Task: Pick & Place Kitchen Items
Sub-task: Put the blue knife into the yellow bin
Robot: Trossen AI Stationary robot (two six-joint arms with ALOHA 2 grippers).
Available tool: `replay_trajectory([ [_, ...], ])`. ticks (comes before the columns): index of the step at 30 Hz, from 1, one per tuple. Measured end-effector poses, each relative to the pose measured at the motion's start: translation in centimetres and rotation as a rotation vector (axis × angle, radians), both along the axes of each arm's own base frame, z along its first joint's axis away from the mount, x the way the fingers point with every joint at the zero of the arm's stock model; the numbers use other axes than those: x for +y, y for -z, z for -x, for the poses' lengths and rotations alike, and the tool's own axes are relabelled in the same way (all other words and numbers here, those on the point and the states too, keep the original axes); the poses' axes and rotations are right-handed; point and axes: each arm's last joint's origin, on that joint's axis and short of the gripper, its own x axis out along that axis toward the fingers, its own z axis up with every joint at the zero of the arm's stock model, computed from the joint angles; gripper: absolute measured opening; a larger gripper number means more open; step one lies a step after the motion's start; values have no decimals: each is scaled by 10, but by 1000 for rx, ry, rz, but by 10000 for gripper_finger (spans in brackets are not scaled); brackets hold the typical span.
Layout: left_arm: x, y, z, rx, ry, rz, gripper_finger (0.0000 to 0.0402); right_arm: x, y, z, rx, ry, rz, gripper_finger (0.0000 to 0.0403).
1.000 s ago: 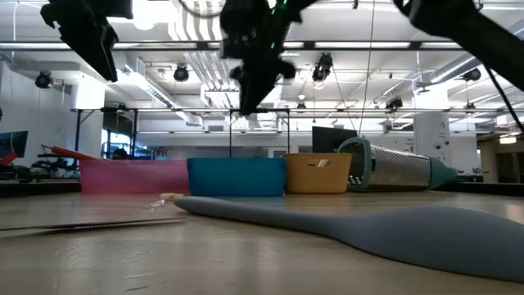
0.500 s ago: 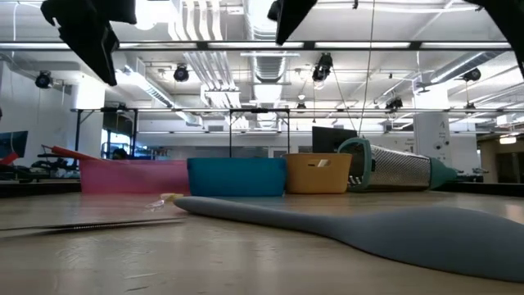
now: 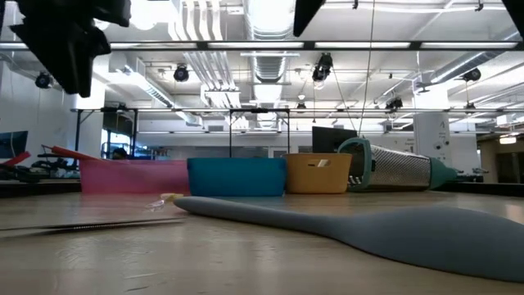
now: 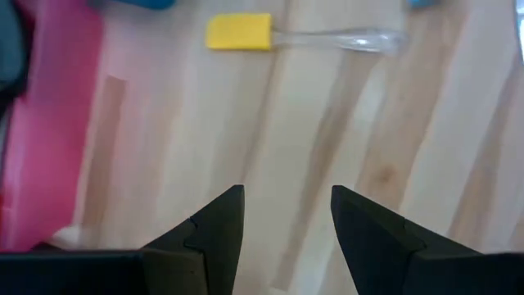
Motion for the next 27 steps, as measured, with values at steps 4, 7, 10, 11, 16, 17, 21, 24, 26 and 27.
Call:
replay_trajectory([
  [4,-18,6,-5,14,27,-2,188,12,15,0,46,24,-91,8],
  [7,-26,10,-12,-1,55,-14,188,25,28,1,89,25,-103,8],
  [10,-30,15,-19,-5,112,-23,188,40,41,3,119,38,-104,8],
  [11,-31,16,-21,-6,131,-26,188,45,45,4,130,46,-104,8],
  [16,-36,22,-31,-7,278,-60,188,70,69,11,183,75,-97,8],
  [17,-37,23,-33,-9,296,-63,188,74,73,11,179,79,-99,8],
  [21,-43,29,-41,-19,328,-7,188,90,90,14,178,78,-100,8],
  [24,-48,33,-45,-35,262,34,188,98,100,17,167,71,-105,8],
  [26,-52,35,-48,-42,202,60,188,99,105,19,143,66,-115,8],
  [27,-54,36,-49,-42,171,71,188,98,108,20,127,63,-122,8],
])
